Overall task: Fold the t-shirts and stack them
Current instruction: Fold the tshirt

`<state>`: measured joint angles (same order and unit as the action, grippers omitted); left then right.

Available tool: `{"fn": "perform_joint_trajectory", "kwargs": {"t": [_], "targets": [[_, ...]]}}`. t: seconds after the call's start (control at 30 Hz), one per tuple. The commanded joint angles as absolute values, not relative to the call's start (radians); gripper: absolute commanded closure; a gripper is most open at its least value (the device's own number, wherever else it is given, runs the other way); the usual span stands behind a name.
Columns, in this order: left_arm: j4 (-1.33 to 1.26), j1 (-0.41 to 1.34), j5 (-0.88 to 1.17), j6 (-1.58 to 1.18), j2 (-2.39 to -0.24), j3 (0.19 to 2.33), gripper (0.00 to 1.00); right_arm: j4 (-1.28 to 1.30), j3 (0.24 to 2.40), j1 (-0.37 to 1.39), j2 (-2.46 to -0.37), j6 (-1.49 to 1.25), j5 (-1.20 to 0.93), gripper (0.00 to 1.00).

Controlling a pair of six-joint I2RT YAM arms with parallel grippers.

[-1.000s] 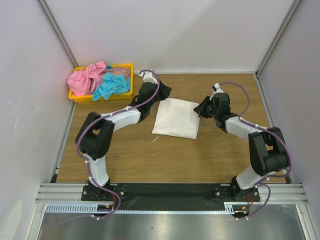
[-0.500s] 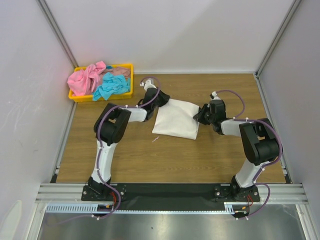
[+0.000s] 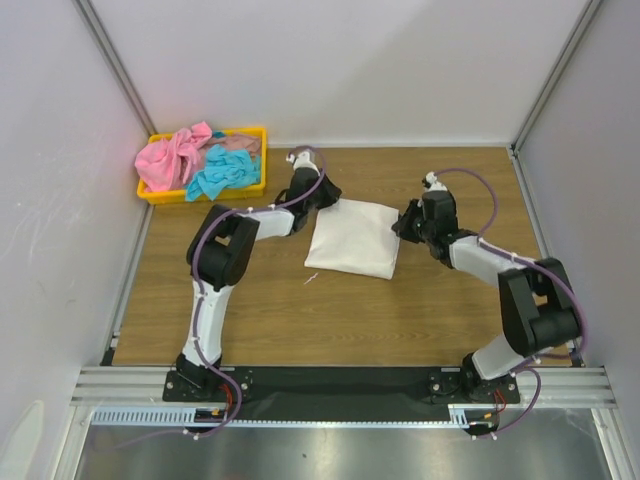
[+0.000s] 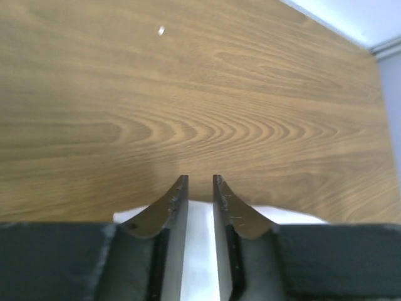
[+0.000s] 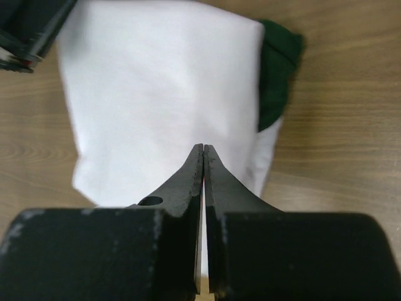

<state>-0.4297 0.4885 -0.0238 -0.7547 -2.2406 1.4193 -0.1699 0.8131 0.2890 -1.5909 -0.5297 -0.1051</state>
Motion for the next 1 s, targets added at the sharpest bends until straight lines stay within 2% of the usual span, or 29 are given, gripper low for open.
{"fn": "perform_joint_trajectory", "kwargs": {"t": [0.0, 0.07, 0.2, 0.37, 0.57, 0.97], "targets": [[-0.391, 0.488, -0.054, -0.553, -1.995, 1.431, 0.71, -0.055, 0.91, 0.354, -1.433, -0.469, -0.04, 1.0], [-0.33, 0.492, -0.08, -0.471, -1.933, 1.419, 0.69, -0.02, 0.923, 0.374, -1.379, -0.469, -0.035, 1.0], [-0.186, 0.512, -0.117, -0.413, -1.82, 1.394, 0.71, 0.063, 0.914, 0.42, -1.329, -0.505, -0.002, 1.0], [-0.181, 0.555, -0.126, -0.42, -1.715, 1.217, 0.76, 0.109, 0.821, 0.451, -1.315, -0.523, 0.089, 1.0], [-0.25, 0.584, -0.107, -0.457, -1.726, 1.08, 0.82, 0.058, 0.732, 0.462, -1.345, -0.546, 0.087, 1.0], [-0.207, 0.598, -0.152, -0.459, -1.83, 1.1, 0.82, 0.112, 0.669, 0.497, -1.401, -0.557, 0.15, 1.0]]}}
